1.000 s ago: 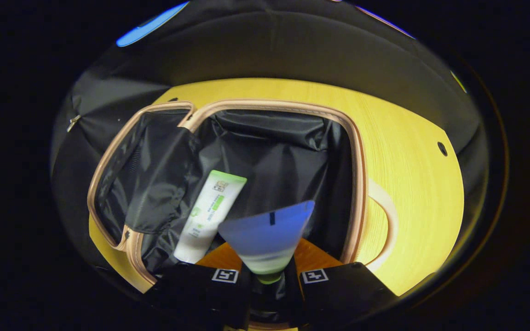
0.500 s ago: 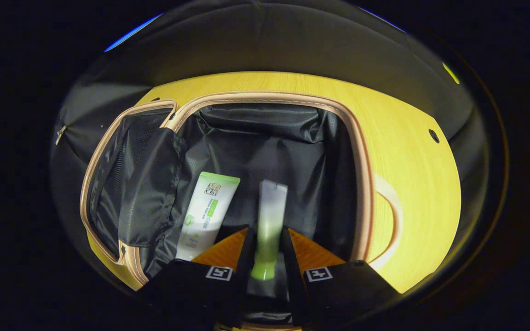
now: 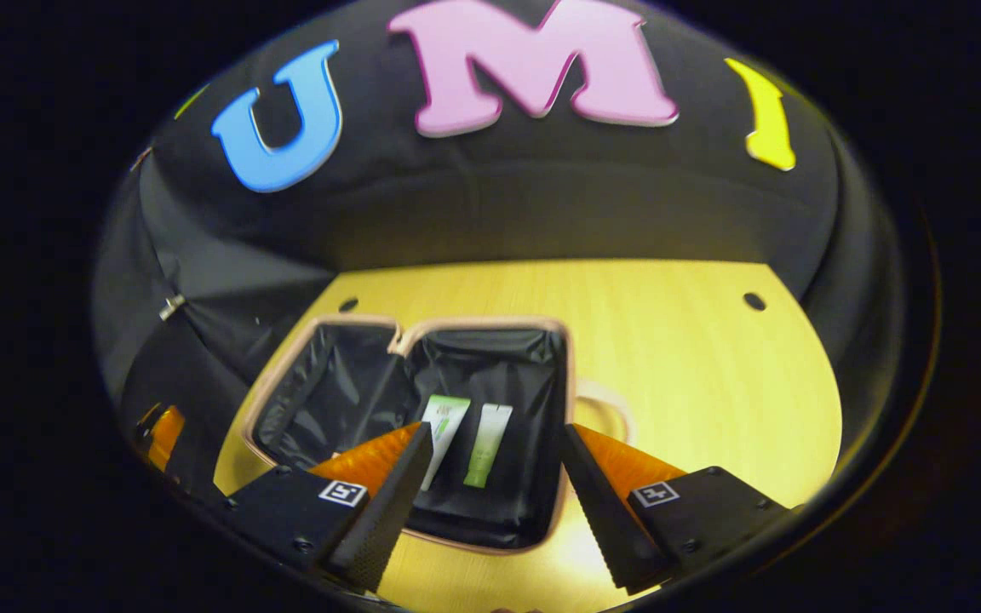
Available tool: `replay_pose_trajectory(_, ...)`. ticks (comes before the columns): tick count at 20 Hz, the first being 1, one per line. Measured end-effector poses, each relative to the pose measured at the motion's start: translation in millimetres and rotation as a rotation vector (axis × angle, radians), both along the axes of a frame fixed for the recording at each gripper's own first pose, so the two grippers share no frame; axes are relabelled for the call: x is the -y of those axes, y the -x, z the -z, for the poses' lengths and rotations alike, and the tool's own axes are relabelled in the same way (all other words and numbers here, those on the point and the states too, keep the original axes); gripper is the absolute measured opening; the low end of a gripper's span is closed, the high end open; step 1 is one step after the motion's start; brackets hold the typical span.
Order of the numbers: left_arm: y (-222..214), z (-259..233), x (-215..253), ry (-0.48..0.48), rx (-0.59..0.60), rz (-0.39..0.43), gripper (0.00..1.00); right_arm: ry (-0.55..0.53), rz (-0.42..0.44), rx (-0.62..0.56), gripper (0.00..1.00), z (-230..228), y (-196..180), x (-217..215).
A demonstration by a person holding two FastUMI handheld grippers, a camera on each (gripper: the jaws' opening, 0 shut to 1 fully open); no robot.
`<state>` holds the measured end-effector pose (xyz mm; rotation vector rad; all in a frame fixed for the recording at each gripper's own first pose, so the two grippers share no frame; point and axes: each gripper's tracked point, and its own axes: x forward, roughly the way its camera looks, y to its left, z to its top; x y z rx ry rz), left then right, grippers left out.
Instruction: First open the suitcase, pack the skin care products into it, and then close the suitcase.
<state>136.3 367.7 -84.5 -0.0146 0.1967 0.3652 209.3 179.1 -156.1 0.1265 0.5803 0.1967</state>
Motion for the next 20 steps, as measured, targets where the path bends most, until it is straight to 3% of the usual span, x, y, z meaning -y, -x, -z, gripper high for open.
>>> replay_pose_trajectory(2, -34.2, 15.6, -24.4, 0.056, -0.043, 0.041, 0.98, 0.017, 0.033, 0.089, 0.97, -28.3, 20.7, 33.7)
replay_pose_trajectory(6, -97.9, 61.2, -61.7, 0.248, -0.126, 0.073, 0.96, 0.084, 0.201, 0.241, 0.97, -88.1, 42.7, 123.9)
replay_pose_trajectory(7, -108.8, 76.8, -71.5, 0.314, -0.157, 0.06, 0.93, 0.106, 0.233, 0.257, 0.97, -92.8, 47.9, 139.2)
replay_pose_trajectory(10, -142.5, 125.7, -89.8, 0.473, -0.233, 0.025, 0.96, 0.148, 0.304, 0.26, 0.97, -104.5, 65.0, 177.4)
replay_pose_trajectory(13, -157.8, 143.9, -98.6, 0.578, -0.249, -0.005, 0.94, 0.146, 0.372, 0.231, 0.97, -101.5, 84.1, 198.8)
replay_pose_trajectory(15, -167.9, 145.2, -98.8, 0.667, -0.226, -0.011, 0.87, 0.151, 0.395, 0.216, 0.97, -99.4, 94.4, 206.8)
replay_pose_trajectory(16, -170.4, 150.0, -95.6, 0.714, -0.222, -0.015, 0.76, 0.156, 0.407, 0.204, 0.97, -96.6, 99.0, 211.5)
replay_pose_trajectory(19, -176.9, 164.1, -86.6, 0.798, -0.24, -0.01, 0.56, 0.151, 0.43, 0.179, 0.97, -94.8, 106.5, 219.4)
replay_pose_trajectory(20, -179.9, 166.6, -82.2, 0.82, -0.239, -0.006, 0.43, 0.154, 0.434, 0.183, 0.97, -95.1, 106.8, 222.4)
